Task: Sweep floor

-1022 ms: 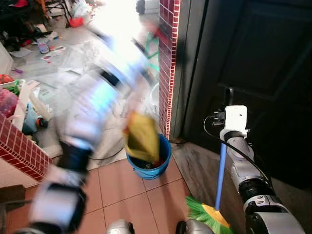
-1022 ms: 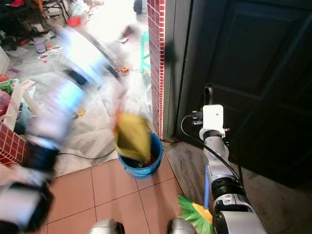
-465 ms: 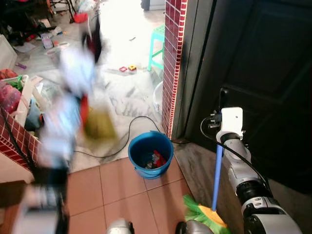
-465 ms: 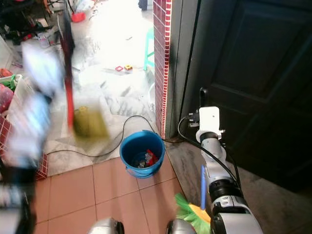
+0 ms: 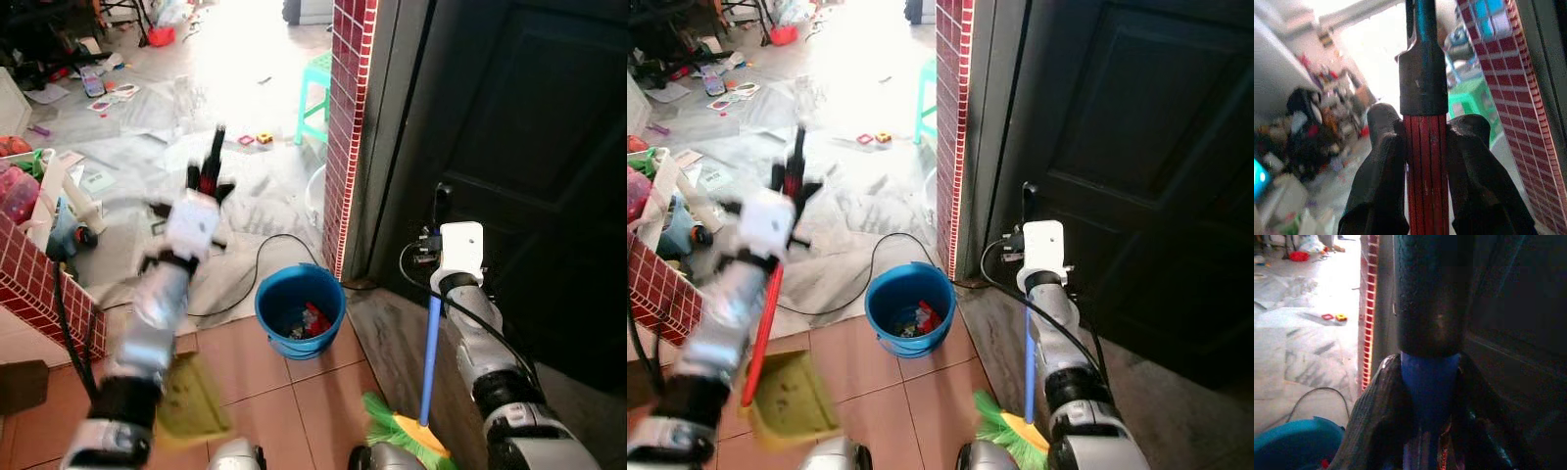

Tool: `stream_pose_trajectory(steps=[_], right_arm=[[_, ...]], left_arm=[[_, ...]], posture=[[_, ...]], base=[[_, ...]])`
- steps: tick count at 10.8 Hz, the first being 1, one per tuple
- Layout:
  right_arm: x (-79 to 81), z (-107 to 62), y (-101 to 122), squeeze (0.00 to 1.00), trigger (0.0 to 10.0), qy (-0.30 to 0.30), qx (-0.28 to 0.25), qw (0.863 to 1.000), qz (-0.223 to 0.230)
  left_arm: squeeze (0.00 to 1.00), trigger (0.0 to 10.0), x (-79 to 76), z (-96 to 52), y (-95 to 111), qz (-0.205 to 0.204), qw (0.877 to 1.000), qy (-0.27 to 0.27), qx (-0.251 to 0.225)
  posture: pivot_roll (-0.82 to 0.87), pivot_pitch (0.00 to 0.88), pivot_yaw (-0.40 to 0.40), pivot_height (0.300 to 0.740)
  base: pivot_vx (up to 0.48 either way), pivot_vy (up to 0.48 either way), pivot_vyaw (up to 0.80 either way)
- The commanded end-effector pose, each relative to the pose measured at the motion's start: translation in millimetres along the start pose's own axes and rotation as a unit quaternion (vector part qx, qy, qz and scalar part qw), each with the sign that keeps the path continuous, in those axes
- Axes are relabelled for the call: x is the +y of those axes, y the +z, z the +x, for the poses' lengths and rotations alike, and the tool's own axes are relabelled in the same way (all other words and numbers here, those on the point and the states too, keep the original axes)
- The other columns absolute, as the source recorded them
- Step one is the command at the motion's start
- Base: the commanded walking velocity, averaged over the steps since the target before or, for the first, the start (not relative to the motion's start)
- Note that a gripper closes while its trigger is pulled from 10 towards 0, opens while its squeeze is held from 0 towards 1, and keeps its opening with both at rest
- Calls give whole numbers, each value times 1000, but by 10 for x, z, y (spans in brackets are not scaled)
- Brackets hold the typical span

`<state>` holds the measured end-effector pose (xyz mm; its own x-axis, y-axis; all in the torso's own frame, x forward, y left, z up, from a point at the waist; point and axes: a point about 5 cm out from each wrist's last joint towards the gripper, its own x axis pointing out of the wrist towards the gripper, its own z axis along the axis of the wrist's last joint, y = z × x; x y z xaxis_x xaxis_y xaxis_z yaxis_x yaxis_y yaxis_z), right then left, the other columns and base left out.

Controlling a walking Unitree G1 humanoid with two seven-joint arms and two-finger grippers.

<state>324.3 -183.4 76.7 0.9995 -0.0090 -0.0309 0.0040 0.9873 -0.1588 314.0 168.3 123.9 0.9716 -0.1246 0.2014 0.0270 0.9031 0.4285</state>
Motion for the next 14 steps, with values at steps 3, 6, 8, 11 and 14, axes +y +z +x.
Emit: stream_pose_trajectory(steps=[3,6,8,11,14], right_arm=[[81,-65,-16,0,10000,7,-7,999,34],[97,-19,64,0,10000,4,-18,999,40],[79,-20,73,0,10000,5,-19,999,35],[75,-7,71,0,10000,2,-14,999,35],[63,6,86,0,10000,2,-15,999,33]], left_arm=[[0,10000,-232,-160,-205,-68,996,21,47],[0,10000,-350,-256,-293,-111,991,23,73],[0,10000,-366,-256,-282,-121,990,11,75],[0,10000,-496,-306,-251,-146,986,-24,77],[0,10000,-557,-321,-246,-154,984,-43,79]], posture=[[-48,0,16,740],[-53,0,36,740],[-51,0,35,740],[-49,0,33,740],[-51,0,29,740]], base=[[0,0,229],[0,0,196],[0,358,638],[0,467,196],[0,472,0]])
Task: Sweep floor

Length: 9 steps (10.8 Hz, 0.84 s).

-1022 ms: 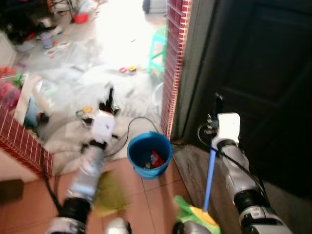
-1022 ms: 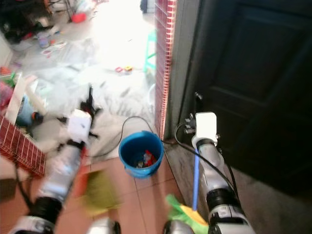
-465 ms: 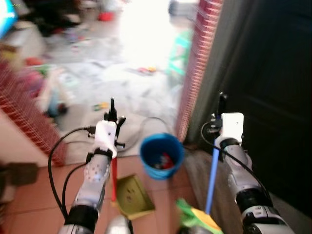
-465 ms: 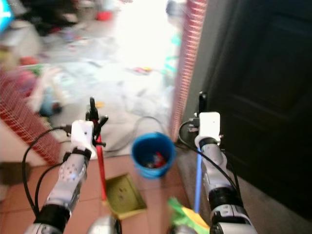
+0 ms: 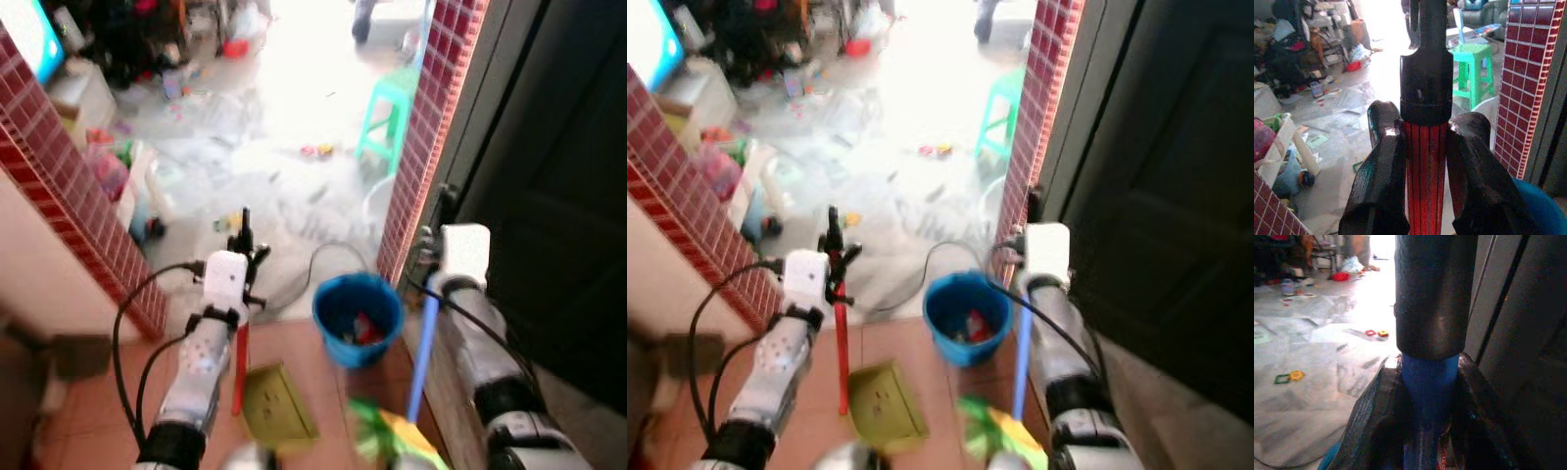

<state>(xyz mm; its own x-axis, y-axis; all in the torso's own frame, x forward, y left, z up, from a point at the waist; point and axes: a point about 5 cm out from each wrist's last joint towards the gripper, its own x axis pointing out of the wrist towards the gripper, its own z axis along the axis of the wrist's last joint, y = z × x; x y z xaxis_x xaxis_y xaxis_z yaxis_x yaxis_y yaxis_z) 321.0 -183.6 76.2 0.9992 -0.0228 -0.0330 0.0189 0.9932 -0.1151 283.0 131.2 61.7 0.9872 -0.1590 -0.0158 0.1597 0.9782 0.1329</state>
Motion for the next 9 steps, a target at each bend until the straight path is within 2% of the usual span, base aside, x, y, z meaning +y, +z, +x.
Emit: stream_pose_trajectory(steps=[1,7,9], right_arm=[[59,42,91,0,10000,5,-17,1000,10],[32,66,113,0,10000,-13,-18,1000,11],[18,72,124,0,10000,-20,-20,1000,12]], left_arm=[[0,10000,13,33,89,4,1000,-4,-17],[0,10000,-64,3,34,-12,1000,-15,0],[0,10000,-71,-12,20,-29,1000,-8,5]], posture=[[-52,0,29,740],[-49,0,30,740],[-48,0,35,740]], base=[[0,472,0],[0,472,0],[0,472,0]])
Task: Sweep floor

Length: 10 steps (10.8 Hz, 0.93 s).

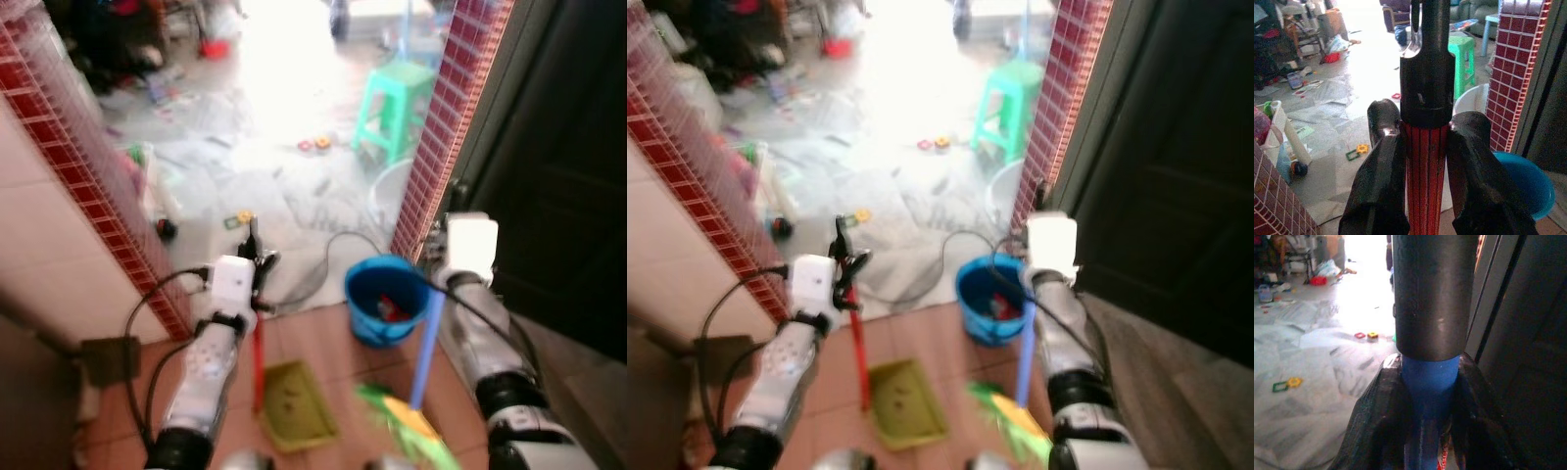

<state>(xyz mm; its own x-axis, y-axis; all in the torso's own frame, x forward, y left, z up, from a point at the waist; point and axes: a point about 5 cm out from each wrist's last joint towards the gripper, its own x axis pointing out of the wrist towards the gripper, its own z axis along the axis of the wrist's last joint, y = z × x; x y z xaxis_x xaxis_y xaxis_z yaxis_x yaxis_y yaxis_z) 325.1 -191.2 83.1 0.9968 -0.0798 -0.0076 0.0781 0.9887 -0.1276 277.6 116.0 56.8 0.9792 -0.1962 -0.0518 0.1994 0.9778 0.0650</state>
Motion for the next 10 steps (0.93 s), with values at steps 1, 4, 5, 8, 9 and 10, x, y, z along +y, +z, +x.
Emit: stream_pose_trajectory(steps=[1,4,5,8,9,10], right_arm=[[102,26,63,0,10000,7,-11,1000,17],[110,18,52,0,10000,7,-12,1000,19],[106,22,56,0,10000,6,-12,1000,19],[101,11,51,0,10000,4,-14,1000,20],[105,5,50,0,10000,8,-16,1000,17],[93,-9,50,0,10000,11,-17,1000,23]], left_arm=[[0,10000,81,1,55,5,1000,12,-12],[0,10000,104,-13,80,15,1000,17,-21],[0,10000,124,-13,77,12,999,23,-21],[0,10000,134,-71,-7,-4,1000,24,-7],[0,10000,175,-73,-45,-8,999,31,2],[0,10000,237,-89,-55,1,999,41,6]], posture=[[-48,0,36,740],[-44,0,38,740],[-43,0,39,740],[-49,0,53,740],[-49,0,53,740],[-47,0,52,740]], base=[[0,472,0],[0,0,0],[0,0,0],[0,0,0],[0,0,0],[0,0,0]])
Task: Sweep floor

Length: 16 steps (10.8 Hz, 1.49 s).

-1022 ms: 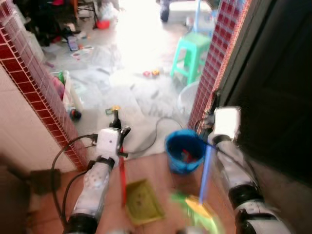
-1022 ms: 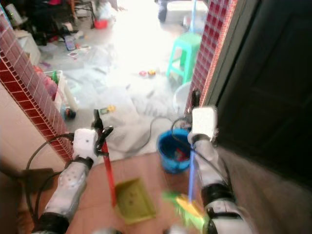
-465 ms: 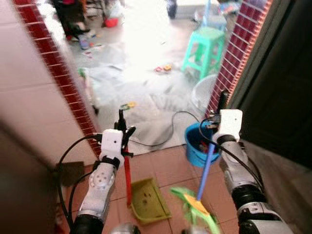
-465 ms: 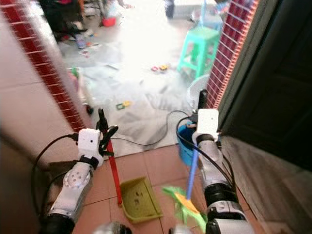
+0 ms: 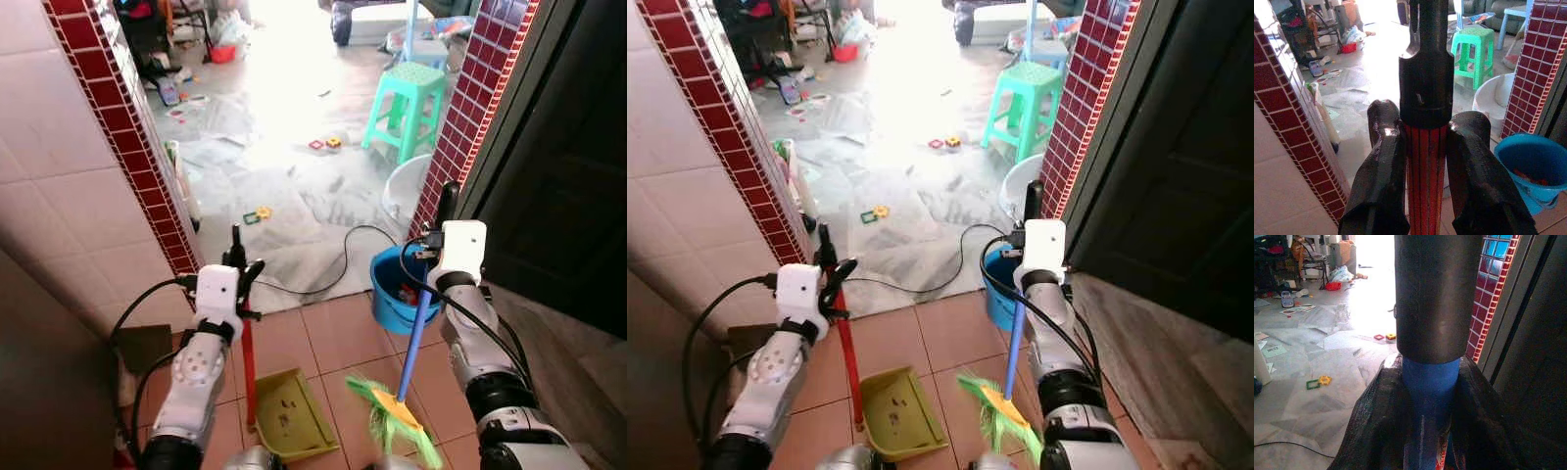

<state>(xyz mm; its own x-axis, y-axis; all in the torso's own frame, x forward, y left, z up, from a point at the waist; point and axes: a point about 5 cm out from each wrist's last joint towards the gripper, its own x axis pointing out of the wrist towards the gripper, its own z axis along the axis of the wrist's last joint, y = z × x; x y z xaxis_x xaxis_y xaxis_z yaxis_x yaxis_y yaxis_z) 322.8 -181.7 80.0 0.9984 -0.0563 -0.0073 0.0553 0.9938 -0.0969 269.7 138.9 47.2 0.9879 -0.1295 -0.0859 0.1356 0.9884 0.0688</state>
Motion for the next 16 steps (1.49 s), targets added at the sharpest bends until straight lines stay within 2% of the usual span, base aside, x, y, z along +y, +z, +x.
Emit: stream_pose_trajectory(steps=[1,3,6,10,16], right_arm=[[-26,-14,63,0,10000,5,-18,1000,7],[-66,-130,-18,0,10000,16,-13,1000,-2],[-6,-133,-3,0,10000,23,-15,1000,0],[36,-117,51,0,10000,33,-24,999,5],[27,-66,93,0,10000,21,-27,999,1]], left_arm=[[0,10000,89,-20,66,16,1000,11,-16],[0,10000,143,-124,71,28,999,2,-24],[0,10000,88,-81,105,14,1000,-3,-27],[0,10000,22,-68,114,18,999,-5,-27],[0,10000,-5,-24,71,3,1000,-15,-12]], posture=[[-47,0,52,740],[-45,0,54,740],[-52,0,61,740],[-49,0,63,740],[-49,0,55,740]], base=[[0,0,0],[0,0,0],[0,0,0],[0,0,800],[0,0,0]])
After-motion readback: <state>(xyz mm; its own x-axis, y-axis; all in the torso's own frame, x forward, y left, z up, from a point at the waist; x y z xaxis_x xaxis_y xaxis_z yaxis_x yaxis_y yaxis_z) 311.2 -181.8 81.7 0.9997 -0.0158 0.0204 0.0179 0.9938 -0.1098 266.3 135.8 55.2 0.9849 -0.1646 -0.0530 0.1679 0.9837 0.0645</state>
